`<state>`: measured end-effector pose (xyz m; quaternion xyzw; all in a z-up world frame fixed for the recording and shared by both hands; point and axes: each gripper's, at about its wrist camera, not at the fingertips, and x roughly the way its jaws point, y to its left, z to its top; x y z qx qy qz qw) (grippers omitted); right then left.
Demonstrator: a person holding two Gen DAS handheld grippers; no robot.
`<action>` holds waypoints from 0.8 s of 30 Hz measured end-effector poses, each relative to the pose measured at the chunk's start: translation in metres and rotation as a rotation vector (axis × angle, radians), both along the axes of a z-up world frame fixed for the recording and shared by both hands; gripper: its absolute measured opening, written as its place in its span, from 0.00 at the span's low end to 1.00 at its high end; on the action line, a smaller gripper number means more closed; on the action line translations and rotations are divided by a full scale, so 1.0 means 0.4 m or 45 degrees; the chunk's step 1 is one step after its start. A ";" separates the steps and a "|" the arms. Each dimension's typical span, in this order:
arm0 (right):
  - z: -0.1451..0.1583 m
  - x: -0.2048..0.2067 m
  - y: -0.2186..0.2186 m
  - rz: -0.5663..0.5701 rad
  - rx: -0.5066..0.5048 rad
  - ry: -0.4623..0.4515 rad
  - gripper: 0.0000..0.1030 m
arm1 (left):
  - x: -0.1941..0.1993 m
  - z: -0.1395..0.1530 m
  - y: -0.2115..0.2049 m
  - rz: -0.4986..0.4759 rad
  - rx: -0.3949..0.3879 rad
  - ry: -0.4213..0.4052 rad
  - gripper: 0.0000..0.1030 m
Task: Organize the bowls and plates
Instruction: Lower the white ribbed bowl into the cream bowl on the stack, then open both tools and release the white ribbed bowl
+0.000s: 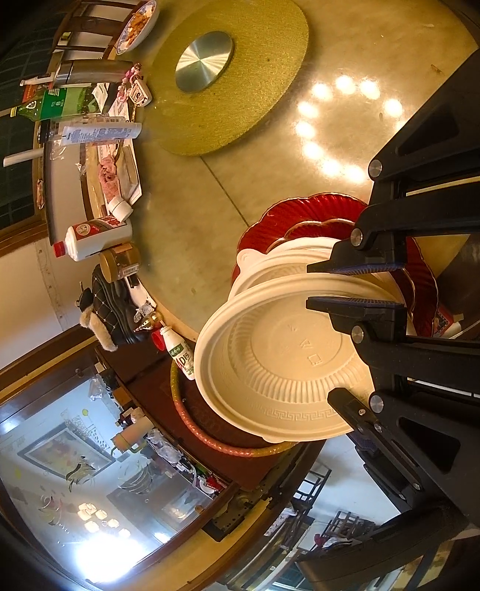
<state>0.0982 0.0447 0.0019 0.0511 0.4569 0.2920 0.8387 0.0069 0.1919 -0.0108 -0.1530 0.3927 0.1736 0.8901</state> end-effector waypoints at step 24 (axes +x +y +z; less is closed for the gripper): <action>-0.024 0.015 0.015 0.010 -0.030 0.062 0.14 | 0.029 -0.021 0.015 -0.017 -0.030 0.098 0.16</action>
